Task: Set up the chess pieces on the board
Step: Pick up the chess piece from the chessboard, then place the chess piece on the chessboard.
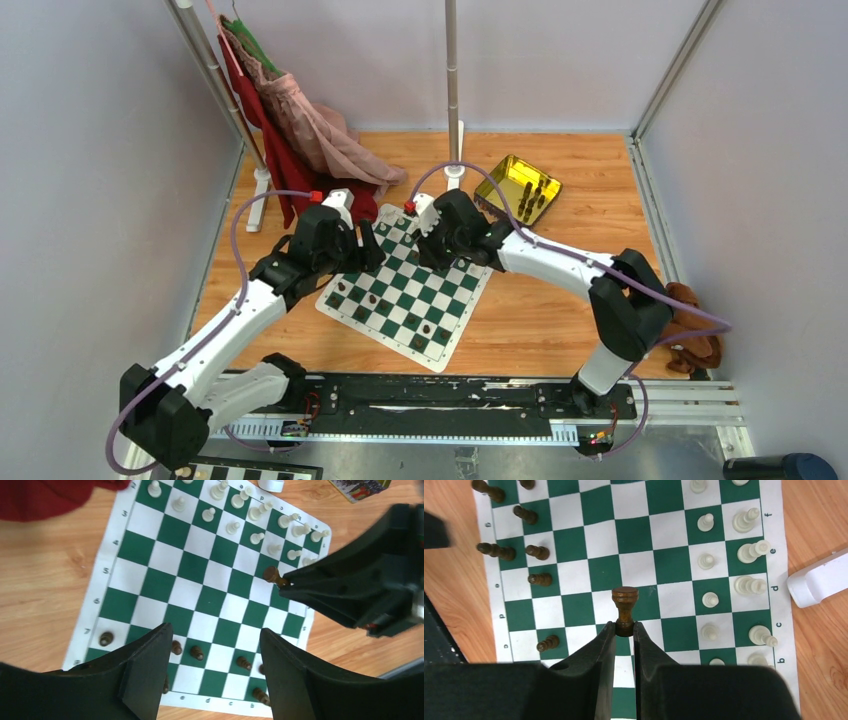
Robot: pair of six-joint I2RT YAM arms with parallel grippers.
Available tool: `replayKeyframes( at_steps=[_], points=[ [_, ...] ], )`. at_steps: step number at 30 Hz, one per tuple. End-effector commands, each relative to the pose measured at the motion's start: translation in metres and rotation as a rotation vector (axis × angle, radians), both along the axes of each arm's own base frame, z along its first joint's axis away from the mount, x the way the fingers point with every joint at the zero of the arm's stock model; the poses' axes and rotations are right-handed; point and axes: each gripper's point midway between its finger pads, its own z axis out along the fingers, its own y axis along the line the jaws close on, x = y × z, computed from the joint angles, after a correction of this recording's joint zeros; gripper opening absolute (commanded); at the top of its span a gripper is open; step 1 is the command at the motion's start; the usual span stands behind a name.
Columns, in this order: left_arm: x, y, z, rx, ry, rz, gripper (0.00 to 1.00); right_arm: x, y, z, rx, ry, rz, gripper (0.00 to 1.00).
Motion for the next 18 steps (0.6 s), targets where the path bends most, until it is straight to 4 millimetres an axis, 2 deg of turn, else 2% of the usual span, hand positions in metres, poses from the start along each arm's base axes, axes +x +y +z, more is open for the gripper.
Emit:
replayKeyframes(
  at_steps=[1,6,13,18],
  points=[
    [0.001,-0.021,-0.003,-0.203,0.088,-0.03,0.7,-0.017,0.001,0.019,0.056,0.017,0.02,0.0],
    [0.005,-0.038,-0.006,-0.355,0.159,-0.047,0.69,-0.024,0.003,0.031,0.09,0.015,0.042,0.0],
    [0.005,-0.057,-0.003,-0.486,0.214,-0.094,0.68,-0.03,0.009,0.036,0.124,0.035,0.054,0.0],
    [0.003,-0.058,-0.008,-0.51,0.246,-0.093,0.67,-0.03,0.014,0.041,0.149,0.037,0.066,0.0]
  ],
)
